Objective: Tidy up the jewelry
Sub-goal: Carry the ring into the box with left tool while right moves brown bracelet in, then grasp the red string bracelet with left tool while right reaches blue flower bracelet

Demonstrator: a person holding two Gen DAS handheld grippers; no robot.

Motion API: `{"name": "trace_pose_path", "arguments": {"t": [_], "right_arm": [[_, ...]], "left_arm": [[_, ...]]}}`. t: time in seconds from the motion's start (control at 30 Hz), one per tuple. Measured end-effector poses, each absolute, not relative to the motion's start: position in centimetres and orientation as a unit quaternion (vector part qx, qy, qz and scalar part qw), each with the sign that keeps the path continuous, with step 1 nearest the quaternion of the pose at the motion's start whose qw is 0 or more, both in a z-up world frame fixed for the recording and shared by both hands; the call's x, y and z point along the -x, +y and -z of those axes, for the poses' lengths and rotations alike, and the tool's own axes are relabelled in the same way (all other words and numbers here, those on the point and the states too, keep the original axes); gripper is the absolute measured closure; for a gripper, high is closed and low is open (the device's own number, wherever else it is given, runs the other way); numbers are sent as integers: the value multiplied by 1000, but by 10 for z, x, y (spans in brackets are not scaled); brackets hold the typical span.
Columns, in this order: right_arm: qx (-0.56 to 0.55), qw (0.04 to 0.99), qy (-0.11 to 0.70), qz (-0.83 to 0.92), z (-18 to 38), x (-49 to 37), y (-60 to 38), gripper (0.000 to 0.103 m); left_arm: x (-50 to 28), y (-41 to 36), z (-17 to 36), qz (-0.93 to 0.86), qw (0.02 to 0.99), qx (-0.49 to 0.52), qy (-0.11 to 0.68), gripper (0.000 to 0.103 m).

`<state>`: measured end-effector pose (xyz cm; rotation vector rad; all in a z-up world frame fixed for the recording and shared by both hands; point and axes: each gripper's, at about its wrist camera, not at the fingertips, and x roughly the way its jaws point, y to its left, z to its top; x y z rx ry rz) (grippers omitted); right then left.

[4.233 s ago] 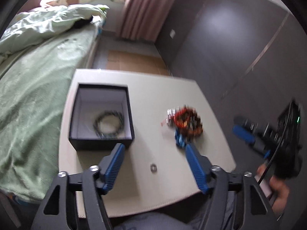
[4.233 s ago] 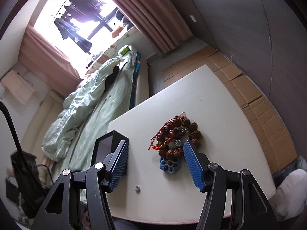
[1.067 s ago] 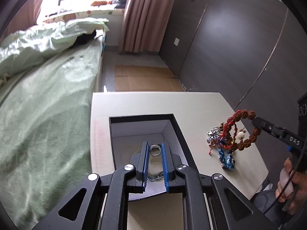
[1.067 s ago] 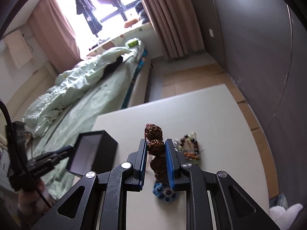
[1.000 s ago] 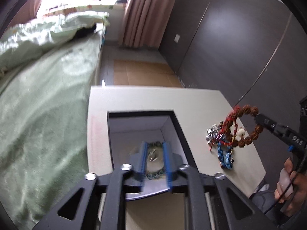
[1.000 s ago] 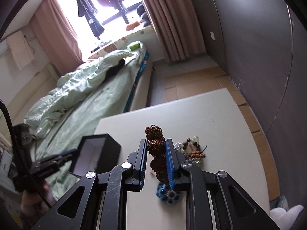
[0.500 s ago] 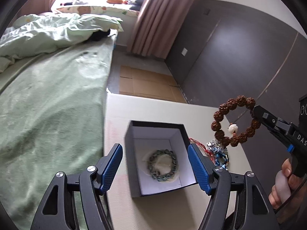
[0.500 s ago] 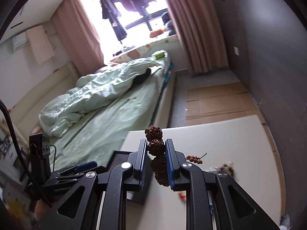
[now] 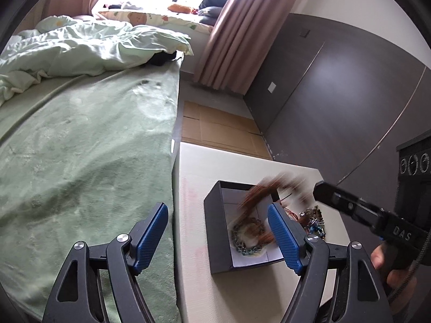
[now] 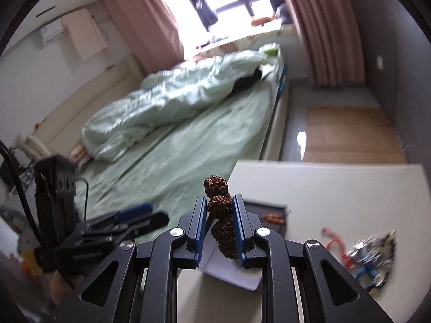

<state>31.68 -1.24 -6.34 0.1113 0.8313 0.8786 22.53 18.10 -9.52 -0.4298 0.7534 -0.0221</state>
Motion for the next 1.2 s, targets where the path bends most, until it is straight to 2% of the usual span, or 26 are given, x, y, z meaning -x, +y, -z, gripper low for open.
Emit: {"name": "trace_pose_path", "arguments": {"t": [0.03, 0.1, 0.13, 0.5, 0.87, 1.03, 1.1, 1.2], "right_arm": [[-55, 817, 399, -412, 66, -318, -13, 58], [-69, 820, 397, -407, 67, -319, -21, 36], [-79, 825, 391, -400, 65, -319, -30, 34], [-163, 849, 393, -312, 68, -327, -141, 34], [-212, 848, 416, -252, 91, -328, -201, 34], [-228, 839, 436, -232, 111, -328, -216, 37], [-230, 837, 440, -229, 116, -326, -219, 40], [-237, 835, 443, -224, 123, -323, -225, 41]], "left_arm": [[-226, 180, 95, 11, 907, 208, 365, 26], [-226, 177, 91, 14, 909, 204, 364, 23], [-226, 175, 89, 15, 909, 202, 363, 22], [-247, 112, 77, 67, 911, 153, 378, 21], [-273, 43, 73, 114, 904, 101, 398, 21], [-290, 15, 80, 128, 890, 73, 432, 38], [-298, 7, 86, 132, 882, 69, 447, 48], [-307, -3, 92, 138, 872, 68, 465, 50]]}}
